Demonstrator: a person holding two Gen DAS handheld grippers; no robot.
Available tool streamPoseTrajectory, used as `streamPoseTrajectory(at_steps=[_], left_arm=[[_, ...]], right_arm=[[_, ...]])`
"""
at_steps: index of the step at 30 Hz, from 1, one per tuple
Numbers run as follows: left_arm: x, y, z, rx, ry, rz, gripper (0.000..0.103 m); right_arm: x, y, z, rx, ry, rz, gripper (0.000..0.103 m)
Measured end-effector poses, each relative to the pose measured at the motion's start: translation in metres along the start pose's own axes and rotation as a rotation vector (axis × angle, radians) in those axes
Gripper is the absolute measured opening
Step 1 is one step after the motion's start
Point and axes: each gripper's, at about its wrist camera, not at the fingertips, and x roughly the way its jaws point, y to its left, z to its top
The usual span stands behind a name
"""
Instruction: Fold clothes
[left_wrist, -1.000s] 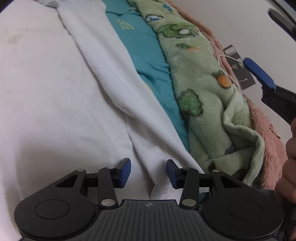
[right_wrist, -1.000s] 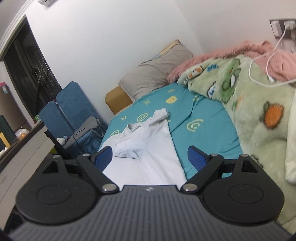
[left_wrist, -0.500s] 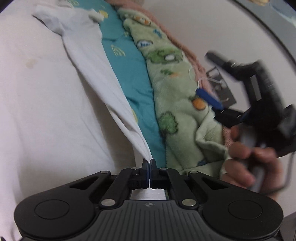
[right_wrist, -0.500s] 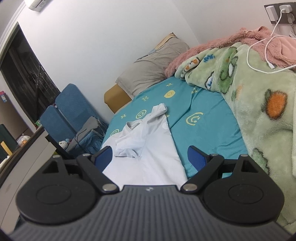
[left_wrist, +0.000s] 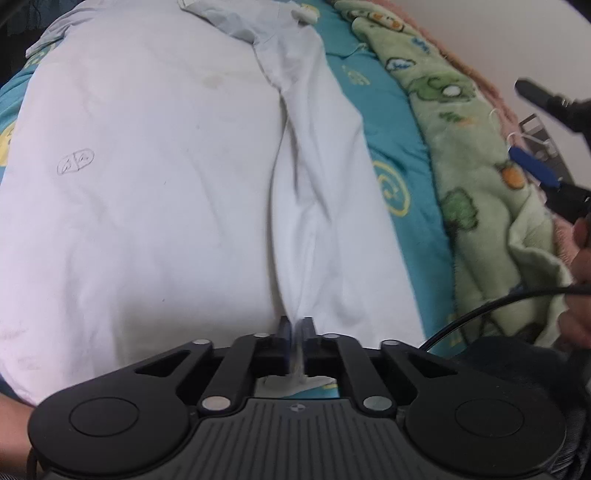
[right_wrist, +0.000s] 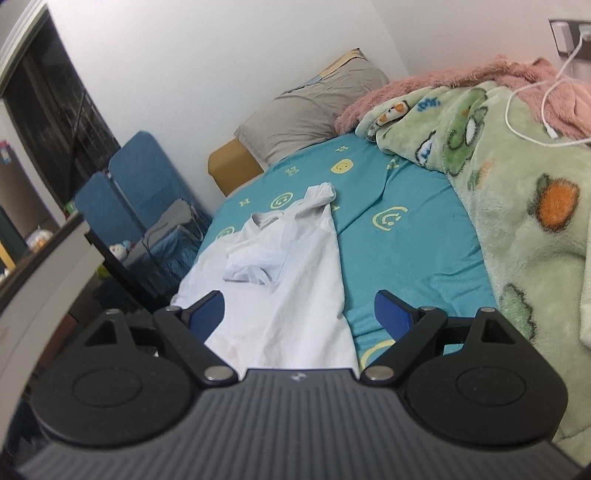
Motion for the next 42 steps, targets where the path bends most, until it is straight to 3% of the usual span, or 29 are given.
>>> streamPoseTrajectory(at_steps=[2, 5, 8, 12, 18, 22, 24, 25, 26, 30, 32, 36, 38, 42], left_arm=[[-0.005, -0.001, 0.013, 0.001, -0.029, -0.012, 0.048], [-0.008, 0.008, 0.048, -0.020, -0.095, -0.017, 0.060], [0.001, 0.028, 0.100, -0.100, -0.158, -0.019, 0.066], [0.029, 0.057, 0.177, -0.210, -0.296, 0.055, 0.069], [0.093, 0.085, 0.273, -0.417, -0.375, 0.013, 0.070], [0.123, 0.080, 0.309, -0.328, -0.453, 0.106, 0.061], [0.132, 0.078, 0.325, -0.264, -0.457, 0.163, 0.036], [0.135, 0.077, 0.331, -0.245, -0.448, 0.191, 0.011], [0.137, 0.076, 0.337, -0.217, -0.449, 0.221, 0.006], [0.138, 0.053, 0.356, 0.006, -0.529, 0.402, 0.005], [0.146, 0.050, 0.362, 0.029, -0.506, 0.466, 0.006], [0.143, 0.055, 0.346, -0.024, -0.475, 0.424, 0.016], [0.133, 0.051, 0.331, -0.028, -0.458, 0.394, 0.037], [0.086, 0.044, 0.275, 0.023, -0.445, 0.351, 0.053]], right_arm=[[-0.001, 0.004, -0.002, -0.021, 0.001, -0.008, 0.090], [0.002, 0.008, -0.004, -0.045, 0.002, -0.030, 0.090], [0.012, 0.007, -0.004, -0.050, 0.006, -0.056, 0.090], [0.033, -0.001, -0.005, -0.010, 0.021, -0.079, 0.090], [0.072, -0.012, -0.010, 0.006, 0.052, -0.103, 0.090], [0.096, -0.020, -0.011, 0.035, 0.093, -0.082, 0.090], [0.104, -0.025, -0.014, 0.057, 0.113, -0.065, 0.089], [0.107, -0.027, -0.015, 0.069, 0.123, -0.057, 0.089], [0.111, -0.029, -0.017, 0.080, 0.133, -0.049, 0.089], [0.116, -0.033, -0.017, 0.094, 0.137, -0.038, 0.089], [0.117, -0.032, -0.018, 0.089, 0.136, -0.036, 0.089], [0.116, -0.030, -0.018, 0.067, 0.128, -0.036, 0.089], [0.115, -0.027, -0.017, 0.052, 0.119, -0.033, 0.089], [0.112, -0.019, -0.014, 0.008, 0.095, -0.026, 0.089]])
